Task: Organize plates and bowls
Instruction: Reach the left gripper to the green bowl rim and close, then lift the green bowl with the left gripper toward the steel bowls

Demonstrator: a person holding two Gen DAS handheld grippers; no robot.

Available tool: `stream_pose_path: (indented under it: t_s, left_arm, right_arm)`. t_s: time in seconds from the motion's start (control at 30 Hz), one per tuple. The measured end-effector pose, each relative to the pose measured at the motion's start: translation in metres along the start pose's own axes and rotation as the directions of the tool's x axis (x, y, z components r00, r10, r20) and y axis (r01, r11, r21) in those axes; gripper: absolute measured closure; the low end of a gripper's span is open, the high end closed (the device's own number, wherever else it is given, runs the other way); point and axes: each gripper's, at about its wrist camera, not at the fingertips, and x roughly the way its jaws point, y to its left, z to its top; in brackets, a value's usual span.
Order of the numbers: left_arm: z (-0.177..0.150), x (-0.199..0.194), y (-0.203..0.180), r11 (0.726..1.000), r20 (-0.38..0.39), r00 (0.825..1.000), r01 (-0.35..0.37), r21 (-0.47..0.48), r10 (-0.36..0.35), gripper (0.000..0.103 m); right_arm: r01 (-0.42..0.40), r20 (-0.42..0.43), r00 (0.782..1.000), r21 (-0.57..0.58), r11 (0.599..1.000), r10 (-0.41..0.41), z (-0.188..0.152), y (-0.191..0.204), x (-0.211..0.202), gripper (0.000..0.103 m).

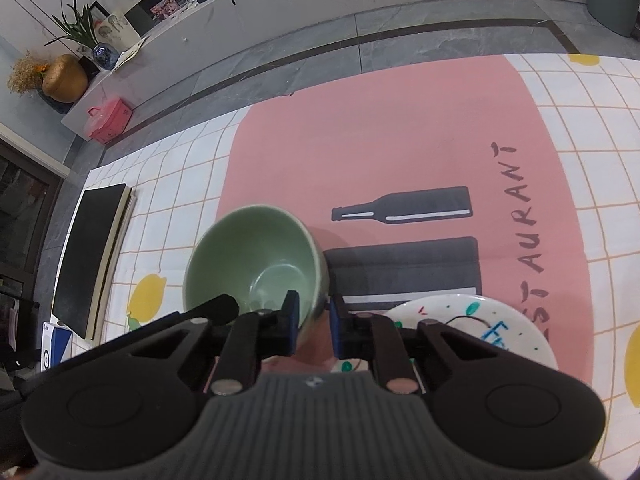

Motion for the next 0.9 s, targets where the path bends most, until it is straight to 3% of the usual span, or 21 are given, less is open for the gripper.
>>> stream_pose_path:
  t_s: [0.23,0.47,0.9]
  left_arm:
    - [-0.002,-0.007,-0.005,1.0,0.001,1.0,-0.019,0.022,0.019,0.09]
    - [-0.008,-0.049,-0.011,0.999,0.03,0.999,-0.019,0.033,0.018,0.09]
    - [-0.065,-0.139,-0.034,0.998,0.099,0.995,0.001,0.056,-0.006,0.09]
  right_arm:
    - [0.026,-0.002,1.0,-0.028,0.999,-0.026,-0.005,0.006,-0.008,0.092]
    - [-0.016,0.014,1.0,-0.028,0.999,0.016,-0.018,0.011,-0.044,0.092]
    - [-0.081,0.081,0.993,-0.01,0.997,0.081,-0.092,-0.001,-0.147,0.092]
